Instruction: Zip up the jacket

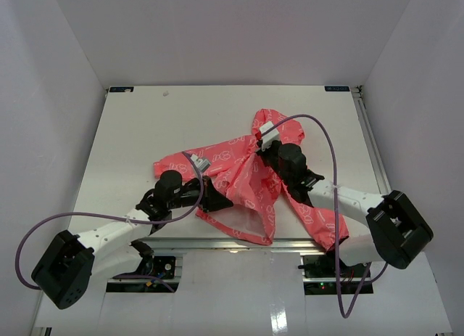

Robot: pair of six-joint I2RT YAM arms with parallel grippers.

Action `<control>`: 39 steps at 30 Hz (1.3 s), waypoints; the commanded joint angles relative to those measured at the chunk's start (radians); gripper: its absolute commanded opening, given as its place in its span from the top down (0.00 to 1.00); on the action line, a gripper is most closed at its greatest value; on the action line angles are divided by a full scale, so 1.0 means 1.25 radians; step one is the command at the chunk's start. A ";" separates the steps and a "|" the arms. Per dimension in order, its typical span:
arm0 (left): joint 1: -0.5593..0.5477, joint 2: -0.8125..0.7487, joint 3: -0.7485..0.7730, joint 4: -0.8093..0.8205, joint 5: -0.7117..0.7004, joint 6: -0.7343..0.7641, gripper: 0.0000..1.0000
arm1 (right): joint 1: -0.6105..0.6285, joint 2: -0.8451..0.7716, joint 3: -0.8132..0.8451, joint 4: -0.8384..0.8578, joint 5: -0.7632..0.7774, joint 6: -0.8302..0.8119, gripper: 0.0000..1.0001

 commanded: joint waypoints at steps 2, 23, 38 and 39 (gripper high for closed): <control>-0.005 -0.055 -0.044 -0.030 -0.026 0.005 1.00 | -0.116 0.088 0.093 0.120 0.000 0.006 0.92; -0.006 -0.323 -0.055 -0.229 -0.290 0.022 1.00 | -0.404 0.466 0.608 0.092 -0.140 0.015 0.92; -0.011 -0.223 -0.130 -0.058 -0.153 -0.021 0.69 | -0.392 0.576 0.771 0.044 -0.489 0.056 0.92; -0.012 -0.217 -0.128 -0.059 -0.143 -0.017 0.68 | -0.390 0.582 0.778 0.036 -0.498 0.054 0.91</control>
